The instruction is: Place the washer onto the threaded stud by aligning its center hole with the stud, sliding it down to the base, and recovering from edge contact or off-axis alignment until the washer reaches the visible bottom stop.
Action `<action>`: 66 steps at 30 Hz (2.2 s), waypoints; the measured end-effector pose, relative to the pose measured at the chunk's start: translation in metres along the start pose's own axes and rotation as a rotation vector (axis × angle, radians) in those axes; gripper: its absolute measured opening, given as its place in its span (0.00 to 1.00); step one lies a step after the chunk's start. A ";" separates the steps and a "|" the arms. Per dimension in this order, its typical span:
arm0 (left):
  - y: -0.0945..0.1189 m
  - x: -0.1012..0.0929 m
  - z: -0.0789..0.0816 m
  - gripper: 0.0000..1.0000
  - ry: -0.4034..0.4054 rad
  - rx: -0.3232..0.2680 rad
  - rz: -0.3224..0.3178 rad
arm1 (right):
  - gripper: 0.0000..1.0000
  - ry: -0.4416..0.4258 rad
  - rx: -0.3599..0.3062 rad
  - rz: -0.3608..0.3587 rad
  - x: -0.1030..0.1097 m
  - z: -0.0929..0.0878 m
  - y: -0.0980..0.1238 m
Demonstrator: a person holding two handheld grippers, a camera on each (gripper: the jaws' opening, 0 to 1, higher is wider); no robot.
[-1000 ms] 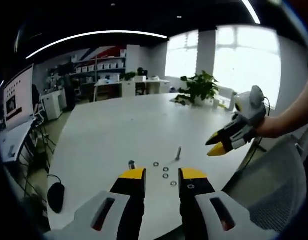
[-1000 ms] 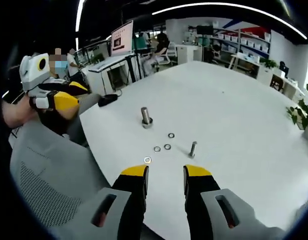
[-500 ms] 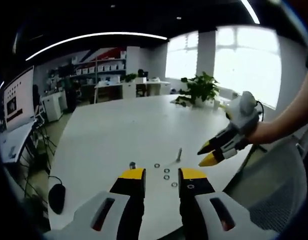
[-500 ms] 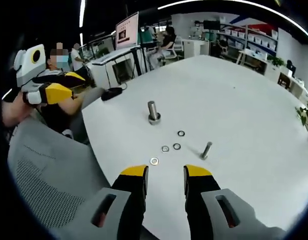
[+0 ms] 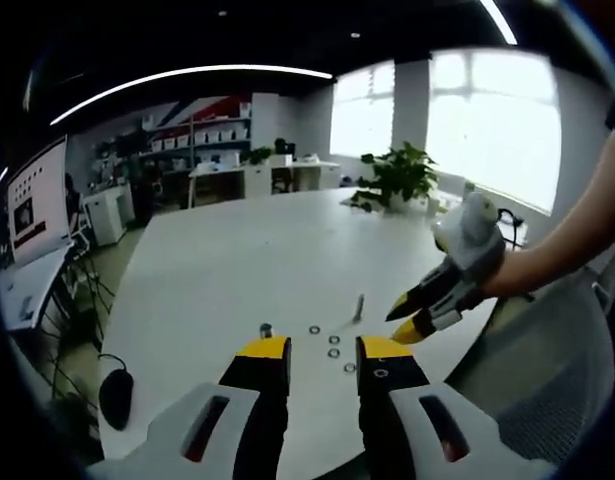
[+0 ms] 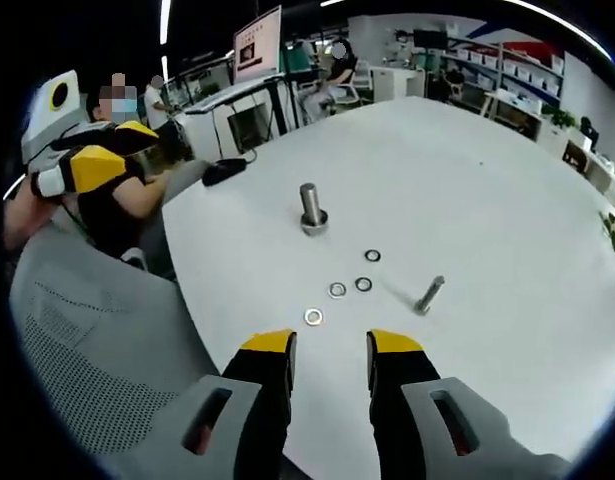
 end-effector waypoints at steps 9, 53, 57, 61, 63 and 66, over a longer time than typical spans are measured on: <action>-0.001 -0.001 0.000 0.24 0.004 -0.002 -0.015 | 0.31 -0.012 0.025 -0.002 0.001 0.004 -0.012; 0.000 0.001 -0.001 0.23 0.033 -0.011 -0.019 | 0.30 0.138 0.245 0.009 0.011 -0.007 -0.071; 0.001 0.000 -0.001 0.23 0.029 -0.018 -0.023 | 0.30 0.165 0.261 0.007 0.012 -0.007 -0.074; 0.001 -0.001 0.000 0.23 0.027 -0.018 -0.025 | 0.30 0.217 0.266 0.008 0.014 -0.005 -0.076; 0.000 -0.001 -0.001 0.23 0.029 -0.015 -0.028 | 0.31 0.293 0.252 0.034 0.016 -0.003 -0.080; 0.001 -0.001 -0.001 0.23 0.027 -0.014 -0.026 | 0.30 0.360 0.305 0.038 0.021 0.000 -0.082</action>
Point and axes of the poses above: the point that each gripper's makers call its tool centre point, and the gripper's own axes: y roughly backward along the fingers, x roughly to its left, z roughly out of its top, the point moved 9 cm from there along y, roughly backward along the fingers, and after that the axes turned 12 degrees about -y, right-handed, at the moved point
